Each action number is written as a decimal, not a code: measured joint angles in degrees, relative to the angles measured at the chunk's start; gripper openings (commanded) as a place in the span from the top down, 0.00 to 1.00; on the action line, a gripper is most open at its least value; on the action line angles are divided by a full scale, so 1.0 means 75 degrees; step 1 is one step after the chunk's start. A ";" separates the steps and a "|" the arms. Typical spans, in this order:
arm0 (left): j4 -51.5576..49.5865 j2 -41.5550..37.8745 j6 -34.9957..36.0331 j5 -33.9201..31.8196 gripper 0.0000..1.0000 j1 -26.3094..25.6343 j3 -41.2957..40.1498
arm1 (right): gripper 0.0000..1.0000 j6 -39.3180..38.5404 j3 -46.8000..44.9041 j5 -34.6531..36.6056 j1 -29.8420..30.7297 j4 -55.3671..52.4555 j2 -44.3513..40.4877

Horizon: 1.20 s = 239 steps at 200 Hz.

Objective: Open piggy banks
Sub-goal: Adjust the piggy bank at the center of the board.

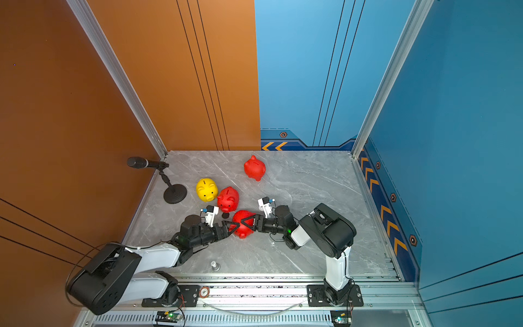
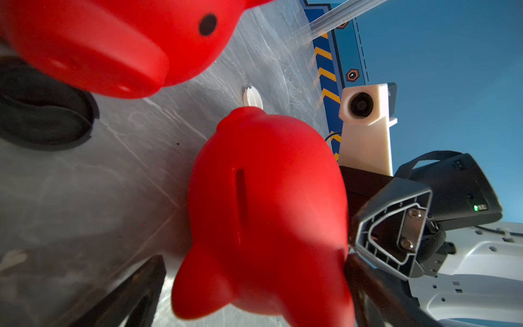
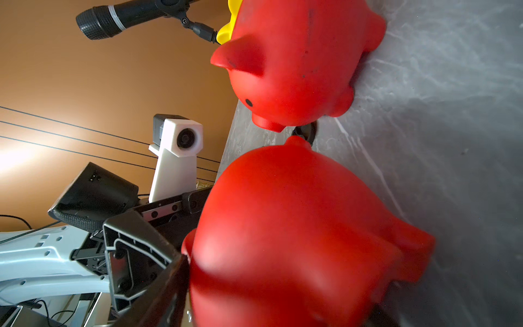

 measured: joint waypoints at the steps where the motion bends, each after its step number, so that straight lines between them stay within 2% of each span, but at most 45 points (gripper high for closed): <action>1: 0.0023 0.0015 -0.0003 0.0006 0.03 0.0000 0.0000 | 0.28 0.0000 0.0000 0.0000 -0.0003 0.0006 0.0003; 45: 0.1603 0.0991 -0.0338 0.0187 0.13 0.0000 -0.0050 | 0.28 0.0146 0.0000 -0.0012 -0.0119 0.0356 0.0181; 48: 0.1711 0.1052 -0.0373 0.0187 0.17 0.0000 -0.0050 | 0.28 0.0163 0.0000 -0.0009 -0.0134 0.0367 0.0187; 67: 0.2084 0.1250 -0.0440 0.0175 0.25 -0.0003 -0.0087 | 0.28 0.0172 -0.0003 0.0015 -0.0172 0.0458 0.0221; 94: 0.2209 0.1285 -0.0440 0.0122 0.42 -0.0015 -0.0128 | 0.26 0.0207 -0.0003 0.0009 -0.0175 0.0545 0.0262; 141: 0.1784 0.1046 -0.0329 -0.0012 0.49 -0.0146 -0.0047 | 0.17 0.0184 -0.0023 -0.0184 -0.0388 0.0146 0.0058; 167: 0.0813 0.0592 -0.0052 -0.0210 0.51 -0.0323 0.0230 | 0.15 -0.0192 -0.0058 -0.0221 -0.0848 -0.1000 -0.0670; 192: -0.0076 0.0160 0.0189 -0.0385 0.52 -0.0428 0.0431 | 0.14 -0.0979 0.0189 -0.0219 -0.1352 -0.2754 -0.1638; 218: -0.0924 -0.0178 0.0358 -0.0533 0.54 -0.0574 0.0676 | 0.12 -0.2317 0.1233 -0.0035 -0.1644 -0.5176 -0.2372; 239: -0.1655 -0.0373 0.0475 -0.0714 0.55 -0.0828 0.0962 | 0.06 -0.3456 0.2410 0.0391 -0.1734 -0.6959 -0.2515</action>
